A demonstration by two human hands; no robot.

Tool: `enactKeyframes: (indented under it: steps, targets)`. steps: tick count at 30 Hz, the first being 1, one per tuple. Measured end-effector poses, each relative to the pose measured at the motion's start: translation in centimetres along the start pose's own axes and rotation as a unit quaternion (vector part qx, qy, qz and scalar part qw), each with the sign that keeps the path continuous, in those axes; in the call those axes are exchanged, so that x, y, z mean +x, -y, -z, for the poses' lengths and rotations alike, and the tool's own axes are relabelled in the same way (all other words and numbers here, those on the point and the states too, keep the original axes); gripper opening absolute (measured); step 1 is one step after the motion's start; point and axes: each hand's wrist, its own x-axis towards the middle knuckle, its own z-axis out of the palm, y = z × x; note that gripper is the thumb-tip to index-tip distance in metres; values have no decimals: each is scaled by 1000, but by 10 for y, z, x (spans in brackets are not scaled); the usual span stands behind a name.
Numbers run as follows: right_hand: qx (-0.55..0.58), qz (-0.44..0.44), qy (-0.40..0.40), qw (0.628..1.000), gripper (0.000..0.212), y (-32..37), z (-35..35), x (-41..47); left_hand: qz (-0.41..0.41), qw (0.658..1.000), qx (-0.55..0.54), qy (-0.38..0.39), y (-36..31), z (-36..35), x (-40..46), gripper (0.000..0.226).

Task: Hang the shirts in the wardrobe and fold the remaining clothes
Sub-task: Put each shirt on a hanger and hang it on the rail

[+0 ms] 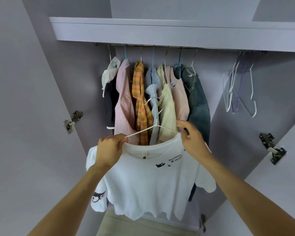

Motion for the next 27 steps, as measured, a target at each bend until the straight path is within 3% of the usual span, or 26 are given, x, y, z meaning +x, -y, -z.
enactKeyframes:
  steps: [3,6,9,14,17,19,21,23,27]
  targets:
    - [-163,-133,-3,978,55,-39,7,0,-4,999,1,-40,13,12,0,31]
    - [-199,-208,46,957,44,-58,-3,2,17,998,14,-63,27,21,1,31]
    - [-189,-189,12,963,19,-65,-13,4,32,996,34,-72,38,26,0,29]
    - [-145,-203,-122,961,18,-66,-6,7,99,989,75,-86,64,37,-11,15]
    - [-235,-214,-15,948,19,-62,-8,0,76,989,64,-108,63,39,-11,11]
    - [-277,-171,21,945,23,-56,-9,-7,46,992,52,-102,58,36,-10,15]
    - [-250,-66,2,966,34,-49,-7,-10,13,996,32,-76,54,33,-7,22]
    - [-233,43,47,970,45,-41,-3,-12,-16,998,14,-55,50,29,-5,21]
    - [-218,60,161,961,32,-34,8,-19,-54,998,-14,-17,36,12,3,18]
